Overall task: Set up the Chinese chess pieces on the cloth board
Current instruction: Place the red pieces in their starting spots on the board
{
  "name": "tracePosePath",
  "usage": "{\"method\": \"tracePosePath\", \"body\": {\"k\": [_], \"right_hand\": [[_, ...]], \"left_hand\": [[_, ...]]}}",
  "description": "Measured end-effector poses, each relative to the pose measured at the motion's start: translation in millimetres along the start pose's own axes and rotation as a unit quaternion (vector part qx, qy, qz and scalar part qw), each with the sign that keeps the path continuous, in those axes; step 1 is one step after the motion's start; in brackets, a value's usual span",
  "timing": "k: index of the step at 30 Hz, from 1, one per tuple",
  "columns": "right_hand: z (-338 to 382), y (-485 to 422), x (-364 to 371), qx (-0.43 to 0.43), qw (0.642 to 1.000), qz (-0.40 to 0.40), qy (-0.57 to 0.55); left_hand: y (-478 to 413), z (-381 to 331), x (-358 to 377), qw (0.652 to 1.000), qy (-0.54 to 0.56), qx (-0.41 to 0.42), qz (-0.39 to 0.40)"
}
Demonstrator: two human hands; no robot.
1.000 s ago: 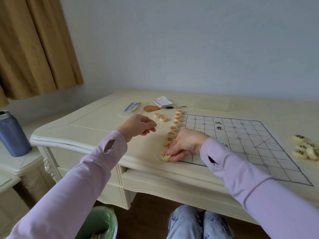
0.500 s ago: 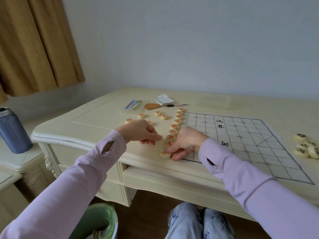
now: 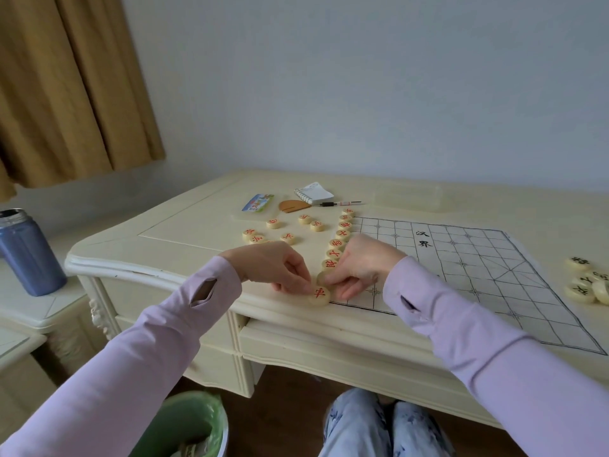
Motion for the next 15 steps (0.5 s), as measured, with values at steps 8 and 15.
{"method": "tracePosePath", "body": {"k": [8, 15], "right_hand": [[27, -10, -46, -0.058, 0.991, -0.077, -0.094], [31, -48, -73, -0.118, 0.966, -0.177, -0.147]], "left_hand": [[14, 39, -78, 0.935, 0.125, -0.008, -0.333], [12, 77, -104, 0.903, 0.173, -0.069, -0.387]]}}
Point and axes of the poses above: each hand's wrist, its own y-axis away from the middle knuckle, its own x-axis out of the palm, z = x × y, the point moved 6 cm from there along -y, towards the middle knuckle, and after that the axes turned 8 degrees about z, right-handed, at the moved point
